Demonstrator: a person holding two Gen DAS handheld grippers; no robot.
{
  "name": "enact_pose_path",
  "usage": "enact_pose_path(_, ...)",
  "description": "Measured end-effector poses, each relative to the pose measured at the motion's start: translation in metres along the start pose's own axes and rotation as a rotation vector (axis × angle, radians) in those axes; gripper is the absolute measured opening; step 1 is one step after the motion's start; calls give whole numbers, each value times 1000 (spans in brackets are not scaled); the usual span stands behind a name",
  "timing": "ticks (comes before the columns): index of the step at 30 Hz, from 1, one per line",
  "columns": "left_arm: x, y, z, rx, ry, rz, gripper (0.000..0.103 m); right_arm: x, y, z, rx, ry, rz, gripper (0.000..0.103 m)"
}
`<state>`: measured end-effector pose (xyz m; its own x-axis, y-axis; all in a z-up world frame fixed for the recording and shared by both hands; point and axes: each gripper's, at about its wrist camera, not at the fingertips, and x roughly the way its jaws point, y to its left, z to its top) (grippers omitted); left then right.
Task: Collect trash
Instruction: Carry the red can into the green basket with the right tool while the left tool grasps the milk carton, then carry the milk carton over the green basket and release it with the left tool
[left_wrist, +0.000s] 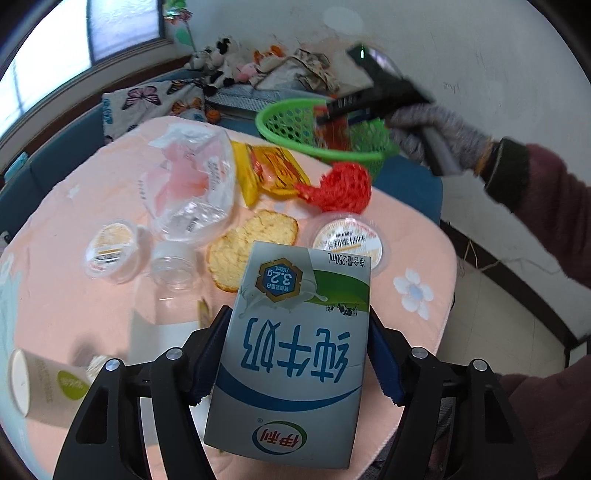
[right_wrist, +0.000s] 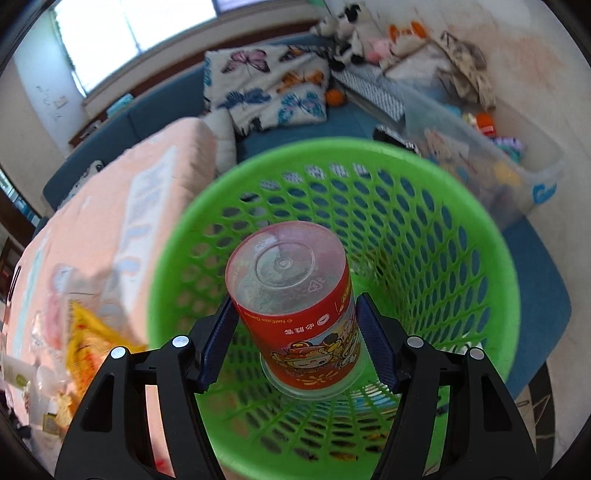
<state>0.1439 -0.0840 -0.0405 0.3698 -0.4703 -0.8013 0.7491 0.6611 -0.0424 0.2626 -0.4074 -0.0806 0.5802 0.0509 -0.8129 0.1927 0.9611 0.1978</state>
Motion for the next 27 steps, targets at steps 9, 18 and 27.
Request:
enact_pose_path(9,-35,17,36,-106,-117,10,67,24,-11,-1,36,44,2,65)
enact_pose_path(18,-39,23,98,-155,-196,19,67,15,-15,-3,39,24,22,66)
enact_pose_path(27,0,22,165,-193,-190,8,67,-29,-13,-15,-48,-57,-1,67)
